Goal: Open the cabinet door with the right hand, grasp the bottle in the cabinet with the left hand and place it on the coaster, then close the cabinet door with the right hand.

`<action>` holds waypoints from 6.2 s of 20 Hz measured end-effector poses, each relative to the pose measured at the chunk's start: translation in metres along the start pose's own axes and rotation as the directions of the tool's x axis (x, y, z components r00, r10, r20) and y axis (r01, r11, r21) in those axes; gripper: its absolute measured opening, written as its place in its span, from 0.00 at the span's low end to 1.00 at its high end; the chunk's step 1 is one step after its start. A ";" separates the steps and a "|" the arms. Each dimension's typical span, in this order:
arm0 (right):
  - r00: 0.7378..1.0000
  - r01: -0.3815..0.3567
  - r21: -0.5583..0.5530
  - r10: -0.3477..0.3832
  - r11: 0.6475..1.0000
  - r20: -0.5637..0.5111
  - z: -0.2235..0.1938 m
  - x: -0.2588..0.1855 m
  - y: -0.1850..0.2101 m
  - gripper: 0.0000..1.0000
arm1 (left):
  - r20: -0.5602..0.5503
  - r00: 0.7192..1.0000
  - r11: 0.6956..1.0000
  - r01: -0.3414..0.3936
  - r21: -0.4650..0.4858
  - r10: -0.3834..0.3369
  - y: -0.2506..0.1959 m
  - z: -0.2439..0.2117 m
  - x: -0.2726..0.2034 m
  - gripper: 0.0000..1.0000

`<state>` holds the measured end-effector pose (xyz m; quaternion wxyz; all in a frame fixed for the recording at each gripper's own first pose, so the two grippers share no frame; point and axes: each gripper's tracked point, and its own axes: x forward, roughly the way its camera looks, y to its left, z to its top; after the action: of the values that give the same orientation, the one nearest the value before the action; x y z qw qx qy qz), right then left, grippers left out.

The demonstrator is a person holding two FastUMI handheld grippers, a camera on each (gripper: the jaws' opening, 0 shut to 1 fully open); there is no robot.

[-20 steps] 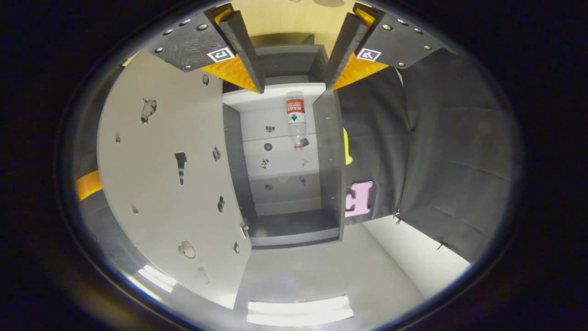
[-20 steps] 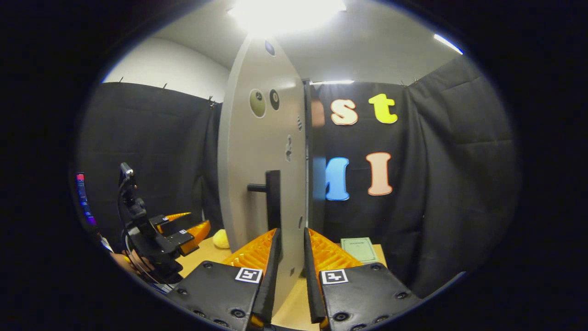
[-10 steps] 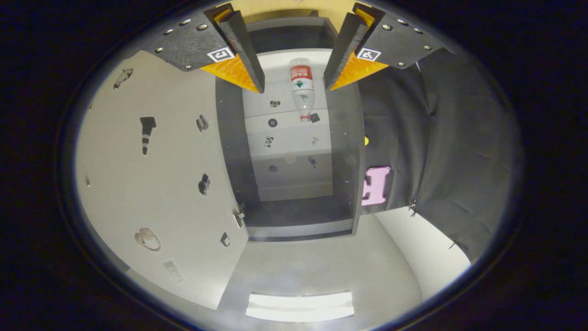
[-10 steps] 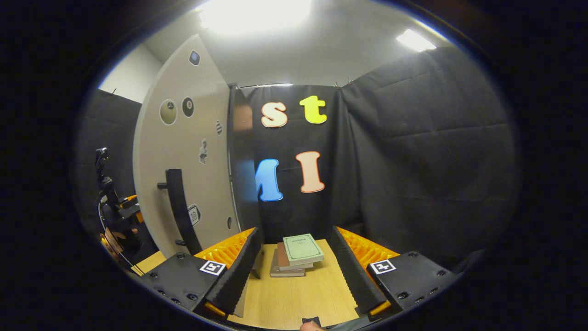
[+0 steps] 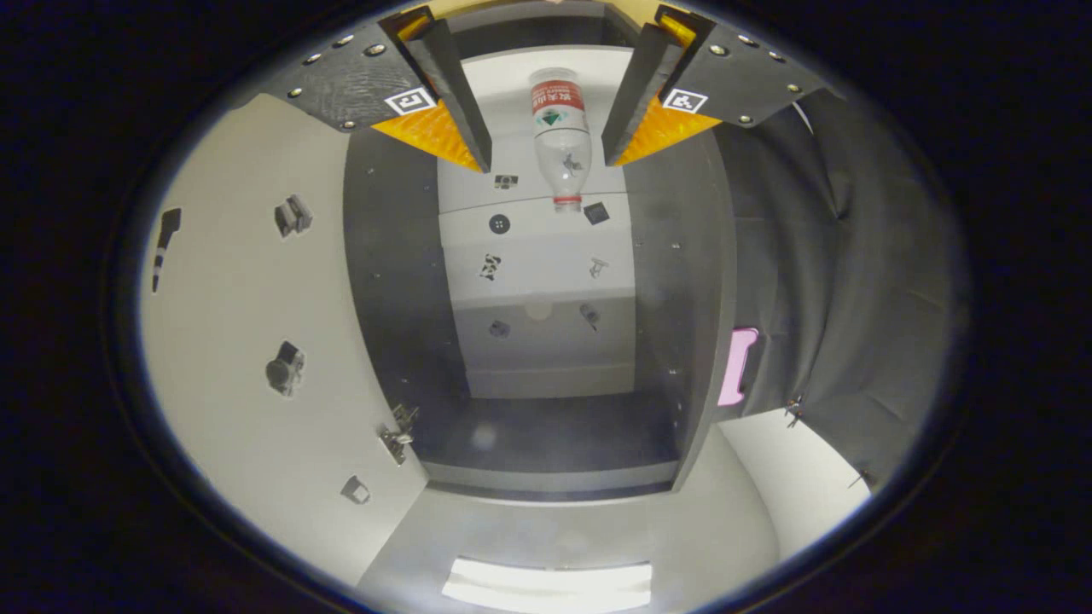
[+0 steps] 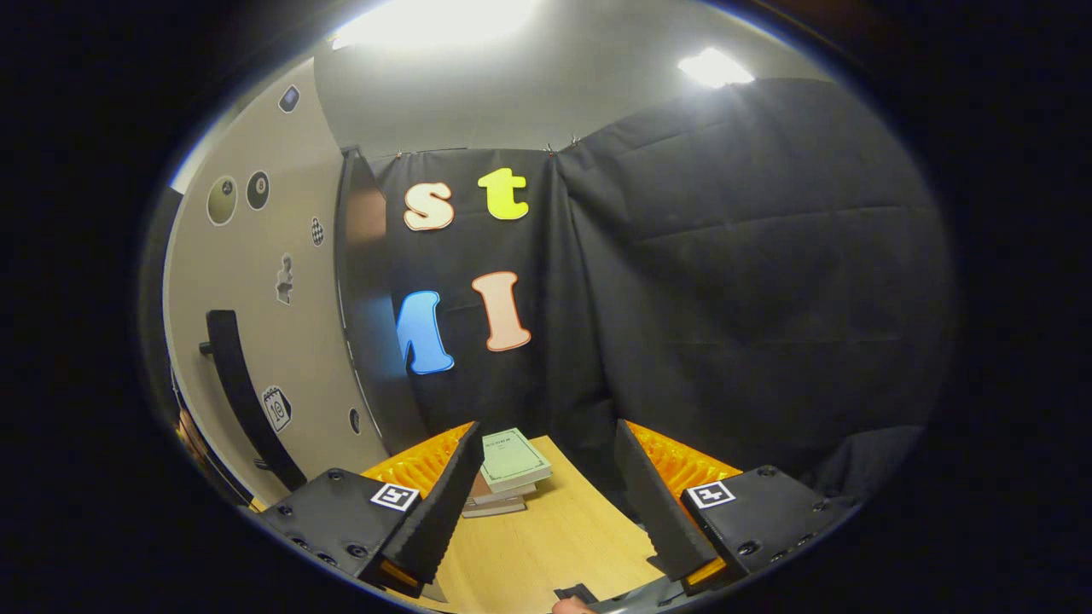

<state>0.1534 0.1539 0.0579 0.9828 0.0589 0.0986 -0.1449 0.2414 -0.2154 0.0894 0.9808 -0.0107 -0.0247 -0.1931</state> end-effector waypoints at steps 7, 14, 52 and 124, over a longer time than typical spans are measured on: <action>0.995 0.096 -0.037 -0.097 0.995 -0.005 -0.009 0.003 -0.002 0.98 | -0.052 0.998 0.999 0.038 -0.029 -0.039 0.010 -0.032 0.062 0.78; 0.986 0.163 -0.048 -0.164 0.985 -0.010 -0.016 0.009 0.007 0.93 | -0.076 0.996 0.998 0.046 -0.051 -0.049 0.015 -0.054 0.096 0.81; 0.966 -0.248 -0.073 0.241 0.966 -0.094 -0.037 0.069 0.044 0.98 | -0.045 0.966 0.966 -0.255 -0.041 0.253 0.100 -0.062 -0.136 0.74; 0.837 -0.544 -0.044 0.538 0.838 -0.097 -0.020 0.048 0.110 0.98 | -0.063 0.932 0.933 -0.351 0.077 0.356 0.034 -0.064 -0.304 0.77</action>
<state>0.2278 0.2478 0.0382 0.9803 0.0560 0.1227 0.1445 -0.0236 -0.0711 0.0093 0.9996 0.0241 0.0089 -0.0127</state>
